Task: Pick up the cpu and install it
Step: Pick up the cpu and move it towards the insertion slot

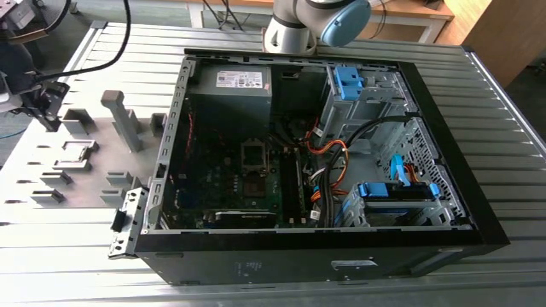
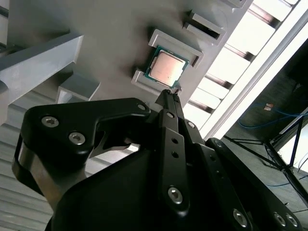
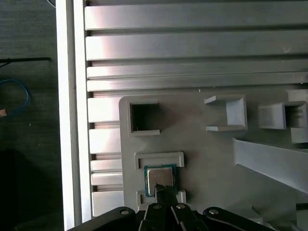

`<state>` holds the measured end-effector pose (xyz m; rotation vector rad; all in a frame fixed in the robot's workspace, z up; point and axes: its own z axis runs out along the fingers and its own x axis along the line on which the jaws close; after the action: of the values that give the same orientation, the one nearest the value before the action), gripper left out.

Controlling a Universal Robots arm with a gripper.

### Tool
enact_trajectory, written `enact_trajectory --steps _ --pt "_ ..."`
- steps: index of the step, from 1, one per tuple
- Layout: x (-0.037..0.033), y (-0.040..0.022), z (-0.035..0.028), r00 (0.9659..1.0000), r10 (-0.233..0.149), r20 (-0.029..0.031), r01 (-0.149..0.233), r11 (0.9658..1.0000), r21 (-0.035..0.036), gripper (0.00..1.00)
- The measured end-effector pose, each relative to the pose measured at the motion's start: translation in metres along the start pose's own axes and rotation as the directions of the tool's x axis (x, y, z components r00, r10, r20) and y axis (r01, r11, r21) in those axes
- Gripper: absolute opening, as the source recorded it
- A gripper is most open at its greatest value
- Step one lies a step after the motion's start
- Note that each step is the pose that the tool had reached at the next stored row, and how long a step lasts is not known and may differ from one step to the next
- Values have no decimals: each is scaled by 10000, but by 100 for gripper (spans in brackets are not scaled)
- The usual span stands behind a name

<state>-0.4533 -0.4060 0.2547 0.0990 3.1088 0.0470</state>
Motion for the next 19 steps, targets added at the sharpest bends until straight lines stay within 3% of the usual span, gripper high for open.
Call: enact_trajectory --steps 7,19 --pt "2 -3 86 9996 -278 -9 278 9996 -9 11" --pt "5 -12 121 9995 -318 -8 318 9995 -10 11"
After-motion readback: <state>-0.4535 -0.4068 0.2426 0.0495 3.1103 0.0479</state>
